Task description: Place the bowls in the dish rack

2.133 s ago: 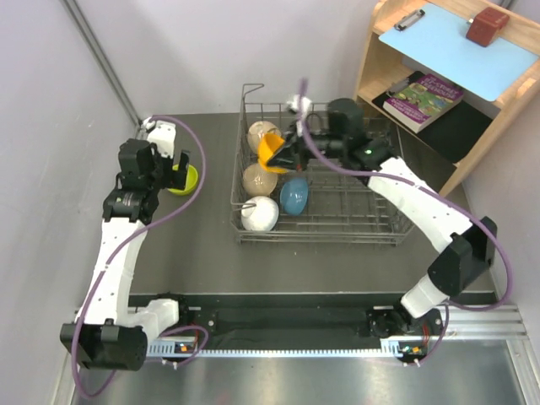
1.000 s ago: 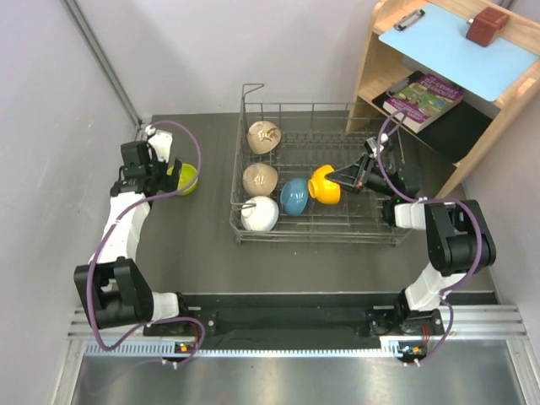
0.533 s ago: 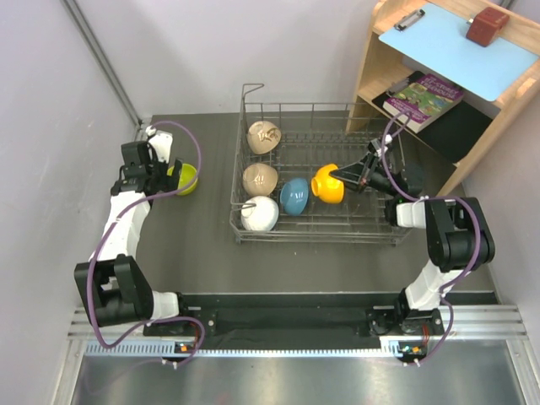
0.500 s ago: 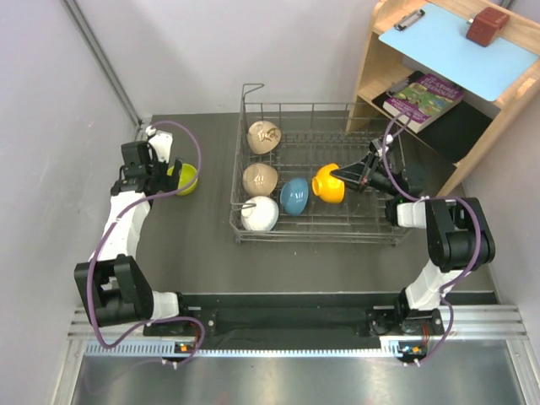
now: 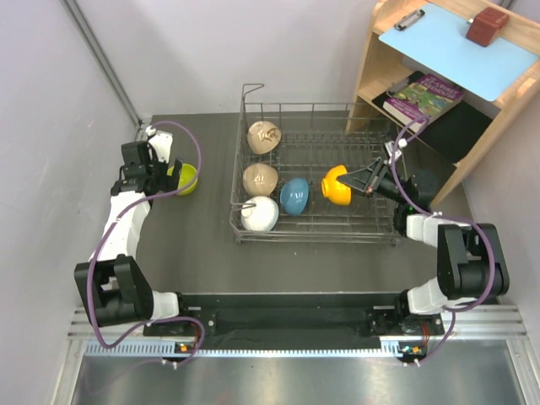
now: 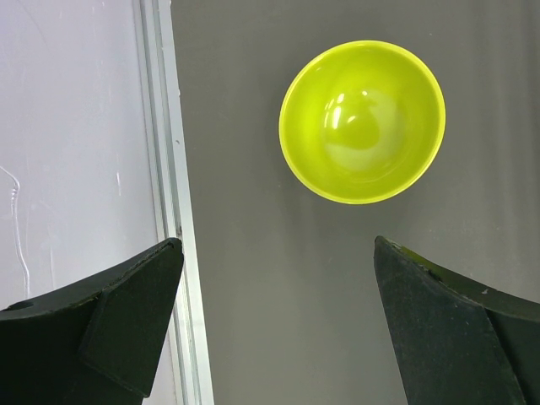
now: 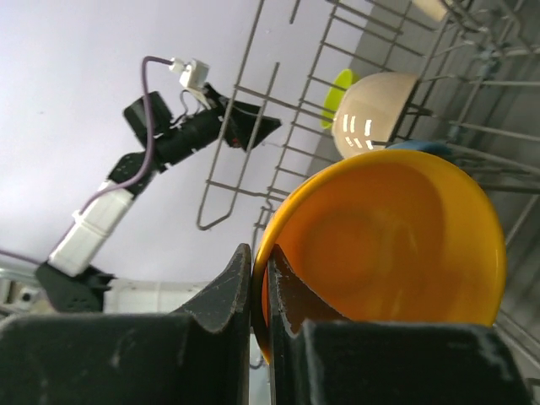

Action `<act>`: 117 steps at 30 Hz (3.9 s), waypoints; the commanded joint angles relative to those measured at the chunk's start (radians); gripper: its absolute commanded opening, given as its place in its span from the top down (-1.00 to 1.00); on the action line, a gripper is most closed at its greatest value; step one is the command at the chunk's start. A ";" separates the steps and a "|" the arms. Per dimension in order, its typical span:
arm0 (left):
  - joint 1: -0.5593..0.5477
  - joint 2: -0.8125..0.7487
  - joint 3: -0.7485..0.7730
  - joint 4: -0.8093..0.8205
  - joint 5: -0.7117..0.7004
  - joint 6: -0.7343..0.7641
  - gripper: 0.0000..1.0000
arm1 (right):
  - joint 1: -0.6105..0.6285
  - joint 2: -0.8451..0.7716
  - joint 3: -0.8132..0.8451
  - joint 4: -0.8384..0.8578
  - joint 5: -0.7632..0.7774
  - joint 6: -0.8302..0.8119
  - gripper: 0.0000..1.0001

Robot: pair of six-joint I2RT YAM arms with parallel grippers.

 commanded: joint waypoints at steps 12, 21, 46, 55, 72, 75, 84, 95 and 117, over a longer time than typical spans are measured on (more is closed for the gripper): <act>0.004 -0.028 -0.011 0.035 0.011 -0.010 -0.98 | -0.043 0.051 0.051 0.394 0.007 0.217 1.00; 0.004 -0.012 0.014 0.021 0.011 -0.018 -0.98 | -0.043 0.088 0.031 0.485 0.012 0.292 1.00; 0.006 -0.022 -0.008 0.037 0.011 -0.006 -0.98 | -0.069 0.065 0.017 -0.181 0.067 -0.226 1.00; 0.004 -0.012 -0.011 0.035 0.042 -0.012 -0.98 | -0.083 0.117 0.037 -0.181 0.053 -0.237 0.47; 0.004 0.013 -0.006 0.043 -0.047 -0.021 -0.98 | -0.095 -0.094 0.221 -0.522 -0.024 -0.442 -0.13; 0.006 0.030 -0.008 0.046 -0.064 -0.027 -0.98 | -0.095 -0.147 0.295 -0.691 -0.001 -0.550 -0.15; 0.013 0.076 -0.017 0.075 -0.158 -0.027 -0.98 | -0.101 -0.251 0.359 -0.913 0.056 -0.719 -0.17; 0.098 0.168 -0.017 0.126 -0.107 -0.052 -0.98 | -0.104 -0.280 0.456 -0.951 -0.060 -0.716 -0.20; 0.121 0.257 0.117 0.164 0.163 -0.125 -0.92 | -0.103 -0.265 0.458 -0.972 -0.047 -0.752 -0.22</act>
